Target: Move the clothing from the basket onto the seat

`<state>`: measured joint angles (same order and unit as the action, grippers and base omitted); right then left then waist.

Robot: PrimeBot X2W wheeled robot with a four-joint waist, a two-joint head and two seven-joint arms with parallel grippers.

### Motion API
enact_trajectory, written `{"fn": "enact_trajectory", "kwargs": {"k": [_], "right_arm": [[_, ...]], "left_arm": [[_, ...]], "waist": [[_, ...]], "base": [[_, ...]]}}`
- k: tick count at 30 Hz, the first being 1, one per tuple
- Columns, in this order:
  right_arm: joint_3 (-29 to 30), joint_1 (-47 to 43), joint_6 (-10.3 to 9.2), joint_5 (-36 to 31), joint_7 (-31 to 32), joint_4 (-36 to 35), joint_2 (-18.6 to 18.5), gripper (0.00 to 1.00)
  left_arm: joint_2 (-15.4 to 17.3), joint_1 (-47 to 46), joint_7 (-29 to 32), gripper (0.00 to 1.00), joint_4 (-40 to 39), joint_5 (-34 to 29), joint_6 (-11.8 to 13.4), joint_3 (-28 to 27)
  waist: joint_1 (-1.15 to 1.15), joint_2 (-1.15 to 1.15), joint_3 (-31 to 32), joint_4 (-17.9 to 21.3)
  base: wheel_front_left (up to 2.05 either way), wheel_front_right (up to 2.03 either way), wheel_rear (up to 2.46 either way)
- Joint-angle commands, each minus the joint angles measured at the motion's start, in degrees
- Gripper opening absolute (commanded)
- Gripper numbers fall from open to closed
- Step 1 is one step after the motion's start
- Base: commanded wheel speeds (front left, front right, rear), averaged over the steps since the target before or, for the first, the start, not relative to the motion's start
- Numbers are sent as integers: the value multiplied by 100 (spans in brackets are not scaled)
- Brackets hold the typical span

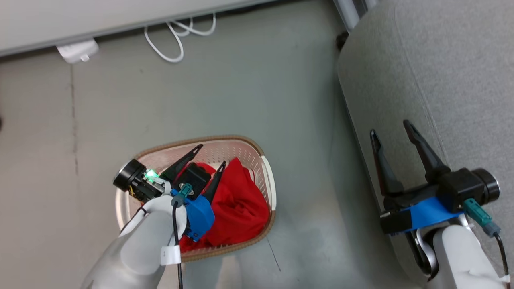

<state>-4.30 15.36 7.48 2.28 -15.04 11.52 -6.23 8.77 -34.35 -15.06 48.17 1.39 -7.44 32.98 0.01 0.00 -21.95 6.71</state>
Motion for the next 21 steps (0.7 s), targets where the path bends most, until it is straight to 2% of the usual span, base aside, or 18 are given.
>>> {"fn": "enact_trajectory", "kwargs": {"k": [1, 13, 21], "right_arm": [[-34, 194, 2, 38, -21, -65, -49, 100], [-435, 932, 2, 53, -21, -277, -190, 100], [-583, 1211, 2, 41, -21, -439, -327, 100]], "left_arm": [[53, -235, -18, 100, 183, 55, -2, 172], [139, -1083, -18, 100, 1630, 497, -2, 1425], [264, -1498, 103, 100, 2211, 848, -2, 2106]], "waist": [[-1, 0, -549, 240], [-1, 0, -1668, 466], [-1, 0, -2218, 499]], "base": [[0, 0, 0], [0, 0, 0], [0, 0, 0]]}}
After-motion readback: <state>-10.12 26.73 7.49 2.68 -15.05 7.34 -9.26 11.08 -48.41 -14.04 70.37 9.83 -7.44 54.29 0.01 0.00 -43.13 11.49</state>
